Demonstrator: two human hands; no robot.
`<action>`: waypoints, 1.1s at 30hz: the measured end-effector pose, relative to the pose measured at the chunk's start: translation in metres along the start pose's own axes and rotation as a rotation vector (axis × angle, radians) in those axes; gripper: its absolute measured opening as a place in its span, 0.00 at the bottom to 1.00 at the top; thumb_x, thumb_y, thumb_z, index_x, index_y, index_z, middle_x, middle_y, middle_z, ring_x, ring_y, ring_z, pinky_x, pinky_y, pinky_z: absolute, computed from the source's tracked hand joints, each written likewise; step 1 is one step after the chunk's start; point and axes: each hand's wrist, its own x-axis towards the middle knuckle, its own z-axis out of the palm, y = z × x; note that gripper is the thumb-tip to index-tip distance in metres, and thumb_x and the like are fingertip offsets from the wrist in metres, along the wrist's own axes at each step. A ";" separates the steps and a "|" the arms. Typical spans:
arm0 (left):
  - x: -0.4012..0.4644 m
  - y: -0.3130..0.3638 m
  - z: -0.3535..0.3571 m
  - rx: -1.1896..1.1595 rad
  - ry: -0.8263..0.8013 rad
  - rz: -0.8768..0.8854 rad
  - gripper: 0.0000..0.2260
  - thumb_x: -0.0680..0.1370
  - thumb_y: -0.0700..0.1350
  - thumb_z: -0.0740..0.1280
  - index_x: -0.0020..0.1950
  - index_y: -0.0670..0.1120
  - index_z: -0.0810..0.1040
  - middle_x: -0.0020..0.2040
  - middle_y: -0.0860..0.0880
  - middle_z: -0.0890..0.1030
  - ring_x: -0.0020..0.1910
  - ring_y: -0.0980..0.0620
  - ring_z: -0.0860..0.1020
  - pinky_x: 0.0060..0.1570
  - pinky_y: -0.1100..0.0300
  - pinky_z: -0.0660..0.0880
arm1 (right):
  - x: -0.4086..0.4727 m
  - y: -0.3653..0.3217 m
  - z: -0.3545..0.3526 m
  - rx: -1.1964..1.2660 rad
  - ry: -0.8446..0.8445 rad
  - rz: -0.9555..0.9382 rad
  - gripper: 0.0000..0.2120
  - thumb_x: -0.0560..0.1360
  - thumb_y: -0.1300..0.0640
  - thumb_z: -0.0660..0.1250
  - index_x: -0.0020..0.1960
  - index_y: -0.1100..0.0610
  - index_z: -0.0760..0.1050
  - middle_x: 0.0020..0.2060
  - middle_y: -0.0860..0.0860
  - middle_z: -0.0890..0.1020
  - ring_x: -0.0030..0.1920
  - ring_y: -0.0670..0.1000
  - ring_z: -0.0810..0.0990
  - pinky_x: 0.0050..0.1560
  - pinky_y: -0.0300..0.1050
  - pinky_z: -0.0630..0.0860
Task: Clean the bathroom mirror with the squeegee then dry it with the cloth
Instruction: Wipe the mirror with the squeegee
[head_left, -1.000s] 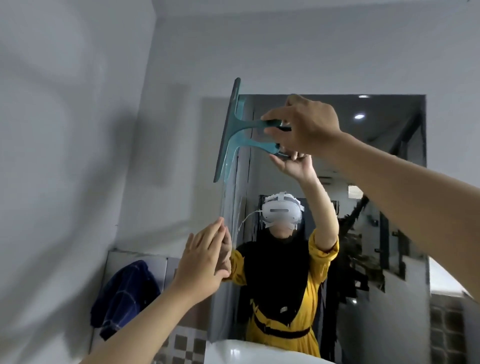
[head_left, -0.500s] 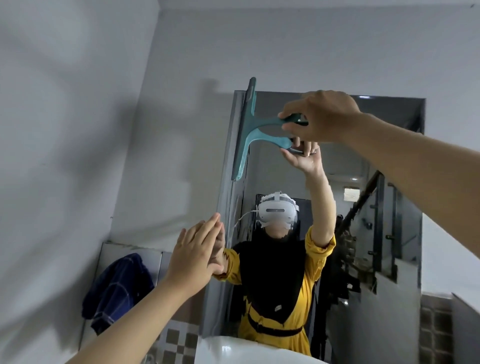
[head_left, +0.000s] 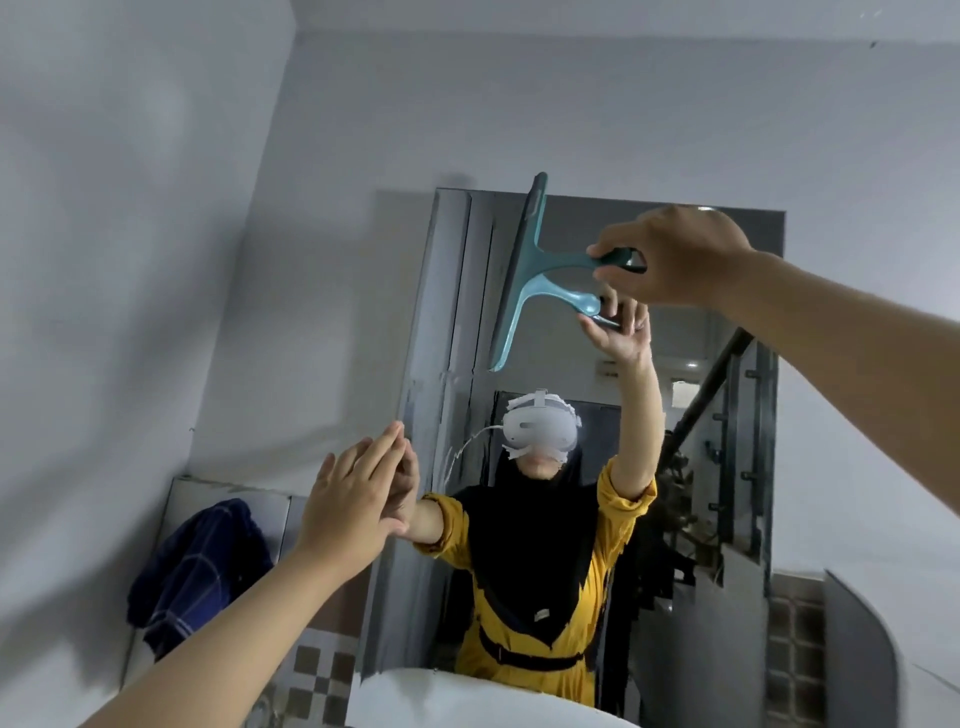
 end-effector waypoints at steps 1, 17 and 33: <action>-0.001 0.001 -0.001 -0.008 -0.011 -0.006 0.48 0.53 0.55 0.80 0.69 0.43 0.68 0.72 0.47 0.67 0.63 0.41 0.70 0.59 0.39 0.71 | -0.006 0.006 -0.002 -0.004 0.000 0.006 0.15 0.76 0.44 0.64 0.59 0.46 0.77 0.33 0.45 0.74 0.37 0.52 0.75 0.36 0.43 0.70; -0.001 0.023 -0.014 -0.041 -0.043 -0.104 0.40 0.62 0.49 0.77 0.71 0.40 0.65 0.72 0.43 0.66 0.66 0.39 0.68 0.63 0.39 0.66 | -0.117 0.098 -0.032 -0.074 -0.033 0.278 0.12 0.76 0.45 0.63 0.57 0.46 0.77 0.35 0.48 0.75 0.37 0.56 0.74 0.36 0.44 0.69; -0.004 0.024 -0.005 0.019 0.009 -0.077 0.38 0.62 0.42 0.78 0.69 0.38 0.67 0.72 0.41 0.65 0.62 0.36 0.69 0.60 0.37 0.67 | -0.151 0.016 -0.021 0.031 -0.175 0.667 0.11 0.81 0.50 0.53 0.61 0.53 0.65 0.42 0.59 0.77 0.36 0.58 0.72 0.34 0.44 0.66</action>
